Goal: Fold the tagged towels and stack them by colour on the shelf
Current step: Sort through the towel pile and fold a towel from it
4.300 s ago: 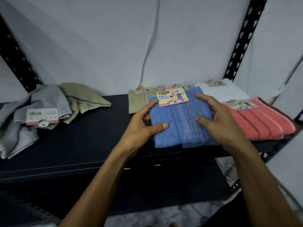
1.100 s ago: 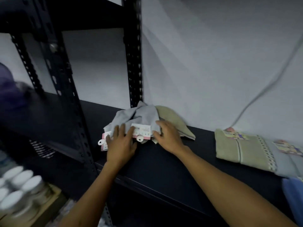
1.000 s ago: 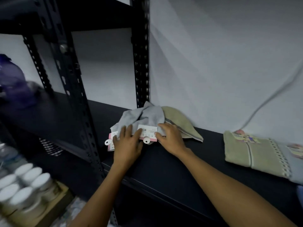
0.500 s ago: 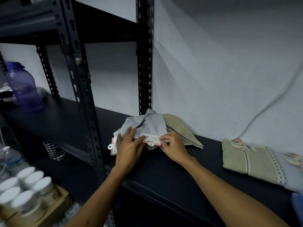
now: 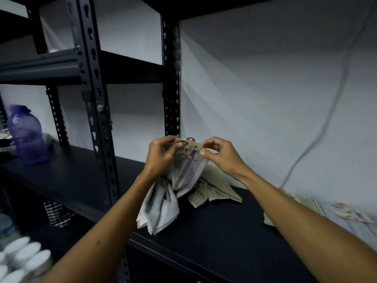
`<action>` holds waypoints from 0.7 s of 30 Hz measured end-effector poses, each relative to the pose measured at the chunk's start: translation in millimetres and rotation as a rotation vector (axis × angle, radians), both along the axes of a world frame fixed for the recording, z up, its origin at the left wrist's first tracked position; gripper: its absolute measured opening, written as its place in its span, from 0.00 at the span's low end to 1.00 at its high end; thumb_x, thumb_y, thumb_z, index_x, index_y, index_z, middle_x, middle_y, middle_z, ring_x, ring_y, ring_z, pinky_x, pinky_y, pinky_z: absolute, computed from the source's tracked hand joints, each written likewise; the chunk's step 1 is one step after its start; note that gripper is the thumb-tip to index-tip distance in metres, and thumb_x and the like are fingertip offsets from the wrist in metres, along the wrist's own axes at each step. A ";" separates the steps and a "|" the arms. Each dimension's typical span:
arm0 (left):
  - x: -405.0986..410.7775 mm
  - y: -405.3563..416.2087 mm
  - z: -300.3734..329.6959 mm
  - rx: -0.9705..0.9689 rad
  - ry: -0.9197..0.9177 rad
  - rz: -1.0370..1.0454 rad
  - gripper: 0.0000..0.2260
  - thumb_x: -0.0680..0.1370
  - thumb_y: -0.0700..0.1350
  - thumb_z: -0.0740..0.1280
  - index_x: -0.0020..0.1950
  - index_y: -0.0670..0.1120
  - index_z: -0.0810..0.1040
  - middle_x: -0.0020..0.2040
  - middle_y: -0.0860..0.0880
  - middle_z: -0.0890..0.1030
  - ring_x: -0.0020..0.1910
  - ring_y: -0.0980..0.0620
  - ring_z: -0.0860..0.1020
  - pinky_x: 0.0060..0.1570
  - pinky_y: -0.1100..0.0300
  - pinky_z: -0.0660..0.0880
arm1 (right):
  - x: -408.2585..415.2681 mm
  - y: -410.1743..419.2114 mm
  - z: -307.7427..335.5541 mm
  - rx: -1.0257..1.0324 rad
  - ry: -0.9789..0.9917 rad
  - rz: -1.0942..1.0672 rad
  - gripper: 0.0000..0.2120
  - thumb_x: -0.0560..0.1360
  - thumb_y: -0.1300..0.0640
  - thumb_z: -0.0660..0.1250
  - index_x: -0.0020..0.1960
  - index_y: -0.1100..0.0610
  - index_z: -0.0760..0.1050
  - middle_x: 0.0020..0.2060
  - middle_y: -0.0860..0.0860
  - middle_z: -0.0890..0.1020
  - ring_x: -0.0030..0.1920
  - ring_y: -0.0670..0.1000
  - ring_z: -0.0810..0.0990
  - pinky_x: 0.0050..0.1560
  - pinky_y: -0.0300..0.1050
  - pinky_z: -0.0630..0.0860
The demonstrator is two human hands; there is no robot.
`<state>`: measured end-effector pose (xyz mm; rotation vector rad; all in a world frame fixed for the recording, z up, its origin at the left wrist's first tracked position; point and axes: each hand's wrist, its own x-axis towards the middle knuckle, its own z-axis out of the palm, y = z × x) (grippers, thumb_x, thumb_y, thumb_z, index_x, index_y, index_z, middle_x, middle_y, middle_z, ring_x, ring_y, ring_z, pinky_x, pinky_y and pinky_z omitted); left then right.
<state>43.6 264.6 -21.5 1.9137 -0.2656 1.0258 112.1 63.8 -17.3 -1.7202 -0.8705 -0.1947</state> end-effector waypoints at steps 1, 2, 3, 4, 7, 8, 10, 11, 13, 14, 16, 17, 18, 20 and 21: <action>3.2 -0.8 11.1 -0.024 0.002 -0.038 0.03 0.76 0.36 0.71 0.47 0.42 0.84 0.43 0.48 0.85 0.43 0.55 0.82 0.44 0.57 0.79 | -1.0 -0.8 9.8 0.012 -0.001 0.012 0.12 0.73 0.63 0.74 0.55 0.59 0.78 0.50 0.53 0.83 0.52 0.47 0.81 0.57 0.44 0.77; 6.4 -2.1 21.9 -0.040 0.008 -0.075 0.04 0.76 0.36 0.71 0.47 0.42 0.84 0.42 0.48 0.85 0.42 0.55 0.82 0.42 0.59 0.78 | -1.7 -0.6 18.3 0.015 0.002 0.020 0.14 0.73 0.64 0.74 0.57 0.60 0.77 0.49 0.54 0.84 0.51 0.48 0.82 0.55 0.43 0.78; 8.8 -4.2 32.4 -0.050 0.015 -0.113 0.04 0.76 0.35 0.71 0.48 0.41 0.84 0.42 0.49 0.85 0.41 0.56 0.82 0.41 0.61 0.77 | -2.6 -0.1 26.4 0.018 0.004 0.025 0.16 0.73 0.64 0.73 0.59 0.60 0.75 0.49 0.55 0.84 0.50 0.49 0.83 0.52 0.42 0.79; 11.1 -6.6 42.6 -0.060 0.019 -0.146 0.03 0.75 0.35 0.71 0.48 0.40 0.84 0.41 0.49 0.85 0.40 0.55 0.83 0.40 0.62 0.77 | -3.4 0.3 34.4 0.025 -0.001 0.025 0.18 0.74 0.64 0.73 0.61 0.59 0.74 0.48 0.56 0.84 0.48 0.49 0.84 0.50 0.43 0.80; 15.8 -15.1 72.2 -0.131 -0.009 -0.196 0.03 0.75 0.36 0.72 0.48 0.39 0.83 0.42 0.46 0.85 0.41 0.52 0.83 0.40 0.59 0.80 | -4.5 1.0 58.0 0.083 -0.050 -0.027 0.26 0.73 0.66 0.72 0.68 0.55 0.69 0.51 0.58 0.82 0.47 0.51 0.84 0.48 0.49 0.83; 18.3 -16.8 81.9 -0.172 -0.022 -0.199 0.03 0.75 0.37 0.73 0.48 0.40 0.83 0.42 0.46 0.85 0.41 0.51 0.83 0.41 0.58 0.80 | -3.1 1.0 64.6 0.100 -0.073 -0.050 0.30 0.73 0.67 0.72 0.70 0.53 0.67 0.54 0.56 0.80 0.50 0.53 0.83 0.48 0.51 0.83; 23.4 -20.5 98.9 -0.240 -0.052 -0.190 0.05 0.75 0.38 0.73 0.50 0.40 0.82 0.44 0.45 0.85 0.42 0.51 0.84 0.42 0.57 0.81 | 0.2 0.5 74.6 0.134 -0.109 -0.058 0.35 0.72 0.69 0.73 0.73 0.49 0.64 0.60 0.52 0.76 0.56 0.54 0.81 0.53 0.53 0.82; 25.7 -22.6 106.1 -0.266 -0.064 -0.177 0.08 0.74 0.38 0.74 0.52 0.40 0.82 0.45 0.44 0.84 0.42 0.52 0.84 0.42 0.57 0.81 | 2.6 0.3 78.4 0.149 -0.127 -0.057 0.36 0.72 0.68 0.73 0.73 0.47 0.64 0.63 0.50 0.74 0.60 0.53 0.79 0.58 0.54 0.80; 27.8 -27.7 116.4 -0.317 -0.069 -0.146 0.14 0.74 0.40 0.74 0.58 0.40 0.79 0.48 0.43 0.83 0.41 0.53 0.84 0.41 0.61 0.80 | 9.1 -1.9 85.2 0.196 -0.142 -0.071 0.35 0.72 0.67 0.73 0.70 0.42 0.66 0.67 0.47 0.72 0.65 0.52 0.76 0.64 0.56 0.76; 27.5 -30.4 119.0 -0.339 -0.063 -0.151 0.17 0.75 0.40 0.74 0.62 0.41 0.77 0.48 0.44 0.83 0.41 0.54 0.84 0.40 0.62 0.80 | 11.0 -4.3 89.2 0.232 -0.128 -0.073 0.32 0.72 0.67 0.73 0.67 0.42 0.68 0.67 0.49 0.73 0.63 0.51 0.77 0.64 0.57 0.76; 25.4 -34.3 118.1 -0.382 -0.026 -0.259 0.22 0.76 0.39 0.72 0.68 0.47 0.71 0.49 0.44 0.83 0.43 0.51 0.85 0.42 0.57 0.82 | 13.7 -11.0 95.7 0.311 -0.073 -0.075 0.27 0.72 0.68 0.72 0.60 0.41 0.72 0.62 0.51 0.78 0.58 0.52 0.81 0.61 0.59 0.77; 24.4 -35.7 114.2 -0.390 -0.003 -0.342 0.25 0.76 0.38 0.72 0.70 0.51 0.68 0.51 0.42 0.83 0.45 0.47 0.85 0.44 0.53 0.82 | 15.1 -15.3 97.1 0.345 -0.051 -0.084 0.25 0.72 0.69 0.71 0.56 0.40 0.74 0.60 0.52 0.79 0.57 0.53 0.82 0.59 0.60 0.78; 24.9 -36.7 108.0 -0.375 0.017 -0.409 0.27 0.76 0.37 0.71 0.71 0.55 0.66 0.53 0.42 0.84 0.48 0.44 0.84 0.46 0.49 0.82 | 16.1 -20.1 97.2 0.370 -0.031 -0.096 0.24 0.72 0.70 0.70 0.53 0.41 0.75 0.59 0.53 0.79 0.57 0.55 0.81 0.57 0.62 0.78; 25.9 -42.5 93.8 -0.290 0.050 -0.458 0.29 0.77 0.35 0.70 0.70 0.59 0.65 0.52 0.44 0.85 0.51 0.43 0.84 0.48 0.49 0.82 | 15.7 -31.6 96.0 0.369 -0.020 -0.117 0.23 0.73 0.70 0.69 0.51 0.40 0.75 0.59 0.54 0.80 0.57 0.58 0.81 0.56 0.63 0.79; 26.2 -46.9 87.0 -0.261 0.074 -0.456 0.27 0.77 0.35 0.69 0.67 0.60 0.67 0.52 0.44 0.85 0.51 0.44 0.84 0.48 0.50 0.82 | 15.4 -37.7 94.7 0.335 -0.042 -0.132 0.24 0.73 0.70 0.69 0.52 0.39 0.76 0.59 0.53 0.80 0.57 0.58 0.81 0.56 0.62 0.79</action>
